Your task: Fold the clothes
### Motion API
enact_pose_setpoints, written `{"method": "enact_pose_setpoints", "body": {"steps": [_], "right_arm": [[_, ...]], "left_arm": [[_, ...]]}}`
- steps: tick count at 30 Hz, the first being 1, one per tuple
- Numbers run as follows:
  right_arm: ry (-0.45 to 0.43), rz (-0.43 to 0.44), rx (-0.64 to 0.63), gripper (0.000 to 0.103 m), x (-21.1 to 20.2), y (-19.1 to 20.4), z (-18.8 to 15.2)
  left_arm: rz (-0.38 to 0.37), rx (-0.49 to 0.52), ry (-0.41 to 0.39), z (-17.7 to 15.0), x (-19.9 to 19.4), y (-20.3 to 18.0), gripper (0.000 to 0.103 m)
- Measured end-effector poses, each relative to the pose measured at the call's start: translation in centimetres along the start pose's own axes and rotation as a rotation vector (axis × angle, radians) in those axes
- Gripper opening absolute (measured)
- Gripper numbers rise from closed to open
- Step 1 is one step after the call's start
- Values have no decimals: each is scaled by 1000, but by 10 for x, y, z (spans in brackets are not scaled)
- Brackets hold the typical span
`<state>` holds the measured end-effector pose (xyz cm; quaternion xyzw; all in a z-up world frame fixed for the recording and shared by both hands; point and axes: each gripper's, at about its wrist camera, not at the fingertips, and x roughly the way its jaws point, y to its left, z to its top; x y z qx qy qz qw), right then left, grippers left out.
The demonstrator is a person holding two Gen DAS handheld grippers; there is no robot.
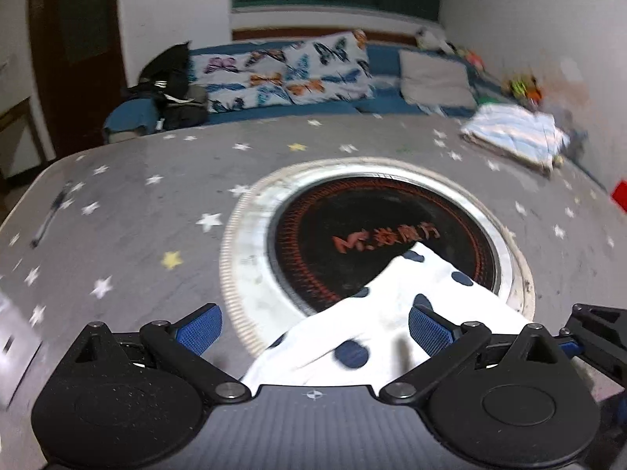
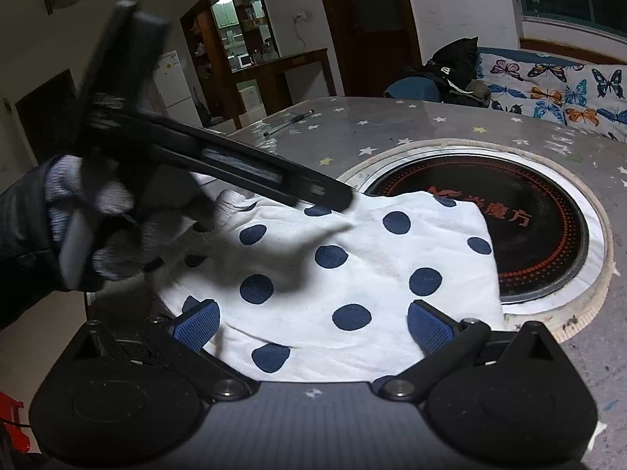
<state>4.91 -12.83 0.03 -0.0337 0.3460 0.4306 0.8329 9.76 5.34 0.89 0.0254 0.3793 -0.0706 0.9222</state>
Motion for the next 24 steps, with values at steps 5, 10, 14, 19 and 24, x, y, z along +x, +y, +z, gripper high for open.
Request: {"method": "enact_pose_setpoints", "body": {"steps": [5,10,14,19,24], "right_arm": [[1,14,19,103,0,-4,-3],[0,21,30,103,0,-7,-5],[3,18,27,103,1,-8,-5],[13,7,10,103,2,-5,-6],[16,-7,-6,103,0,0,-3]], "left_arm": [[30,64,93,10,26,-12,103],[62,16,155,11,45,0,103],[48,-26,135,8,39,8,103],[61,-58,96,5,25,19,103],[73,-121,24,-4,-9,39,103]]}}
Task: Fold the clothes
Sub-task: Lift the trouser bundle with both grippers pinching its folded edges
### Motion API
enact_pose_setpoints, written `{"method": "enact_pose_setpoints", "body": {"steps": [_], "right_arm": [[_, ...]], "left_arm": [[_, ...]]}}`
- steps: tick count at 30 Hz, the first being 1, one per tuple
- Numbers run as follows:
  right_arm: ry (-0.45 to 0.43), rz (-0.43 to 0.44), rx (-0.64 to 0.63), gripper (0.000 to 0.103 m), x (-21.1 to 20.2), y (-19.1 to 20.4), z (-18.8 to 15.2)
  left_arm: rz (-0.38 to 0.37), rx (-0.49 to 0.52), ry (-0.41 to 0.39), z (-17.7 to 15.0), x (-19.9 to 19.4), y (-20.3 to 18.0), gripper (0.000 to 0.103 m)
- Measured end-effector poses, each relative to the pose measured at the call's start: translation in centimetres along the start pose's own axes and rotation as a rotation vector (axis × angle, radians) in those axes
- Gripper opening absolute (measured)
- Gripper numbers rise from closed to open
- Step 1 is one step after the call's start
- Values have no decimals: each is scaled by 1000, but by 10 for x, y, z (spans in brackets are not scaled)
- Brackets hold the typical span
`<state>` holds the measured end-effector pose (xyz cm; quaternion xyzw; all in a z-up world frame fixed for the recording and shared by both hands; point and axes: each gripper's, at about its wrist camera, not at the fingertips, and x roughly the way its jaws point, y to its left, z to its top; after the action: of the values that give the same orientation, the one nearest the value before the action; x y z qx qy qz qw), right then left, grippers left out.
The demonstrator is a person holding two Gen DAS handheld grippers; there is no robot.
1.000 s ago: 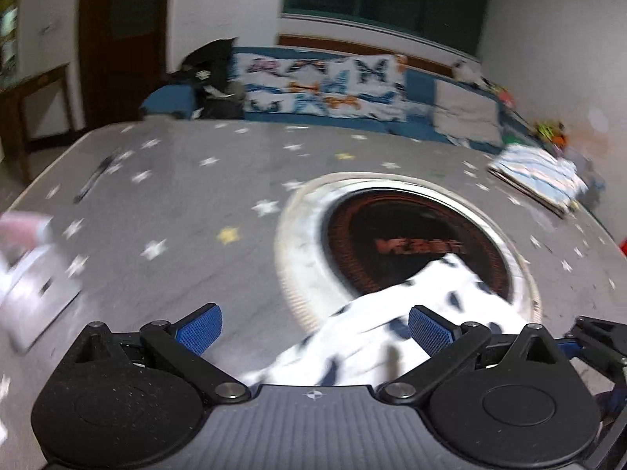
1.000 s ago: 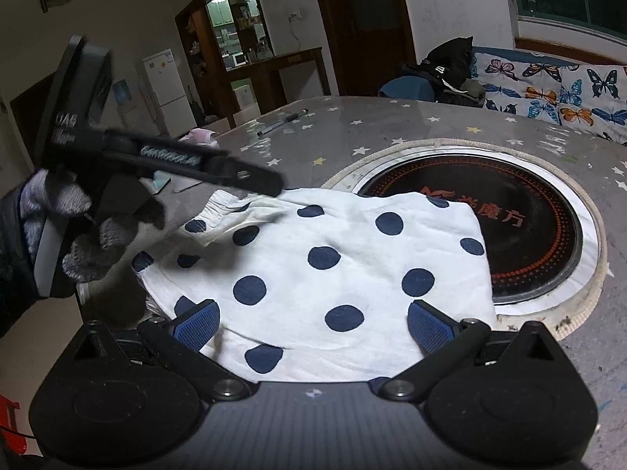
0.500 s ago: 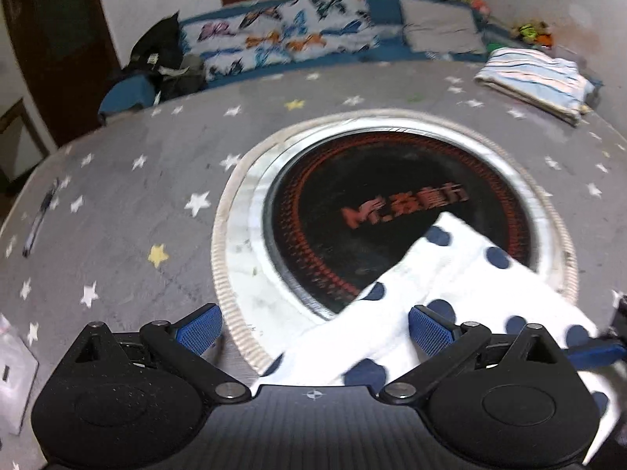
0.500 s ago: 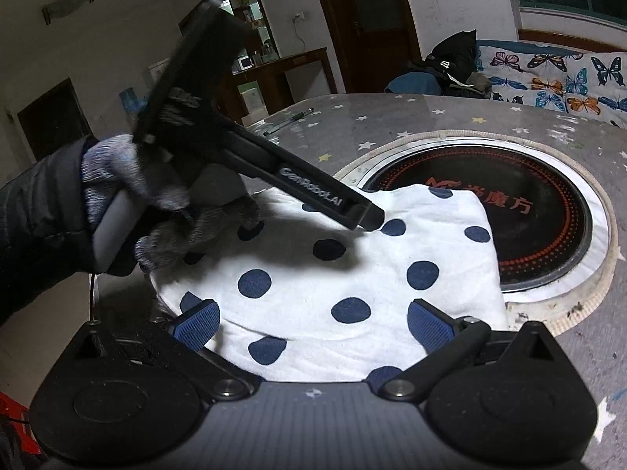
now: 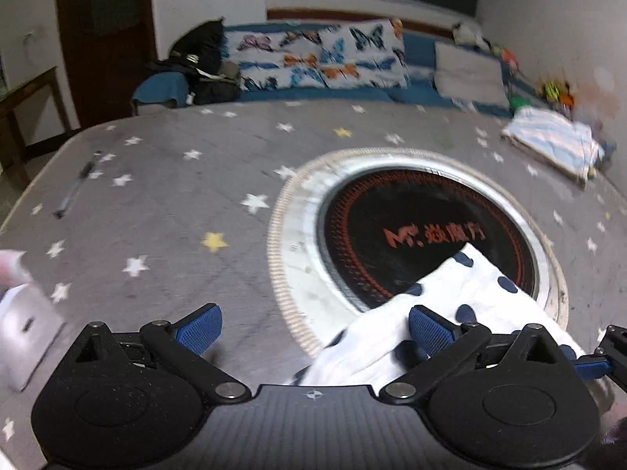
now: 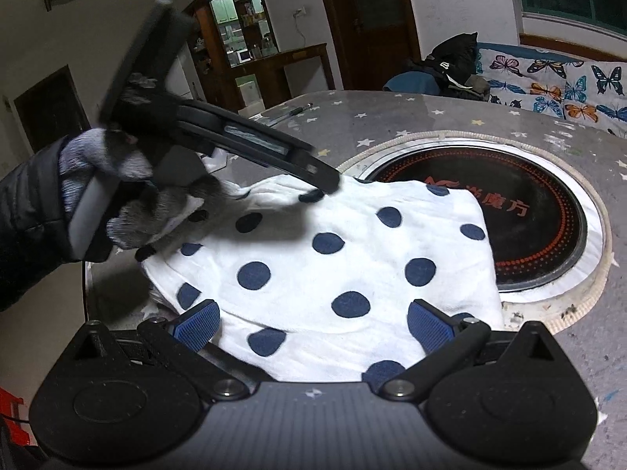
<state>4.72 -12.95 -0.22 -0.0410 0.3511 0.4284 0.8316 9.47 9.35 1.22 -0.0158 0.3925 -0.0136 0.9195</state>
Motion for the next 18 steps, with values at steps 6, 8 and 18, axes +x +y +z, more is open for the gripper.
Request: {"method": "enact_pose_setpoints", "body": {"steps": [6,8,18], "right_arm": [[0,4,-70,103,-2,20,6],[1,8,-120,103,-2,31,8],[41,31,-529,97,14,110,13]], "left_arm": [[27,-106,-53,-23,-42,33,103],[27,-147,-60,-34,-53,43,103],[19,-366,-82,-84,-90,78,102]]}}
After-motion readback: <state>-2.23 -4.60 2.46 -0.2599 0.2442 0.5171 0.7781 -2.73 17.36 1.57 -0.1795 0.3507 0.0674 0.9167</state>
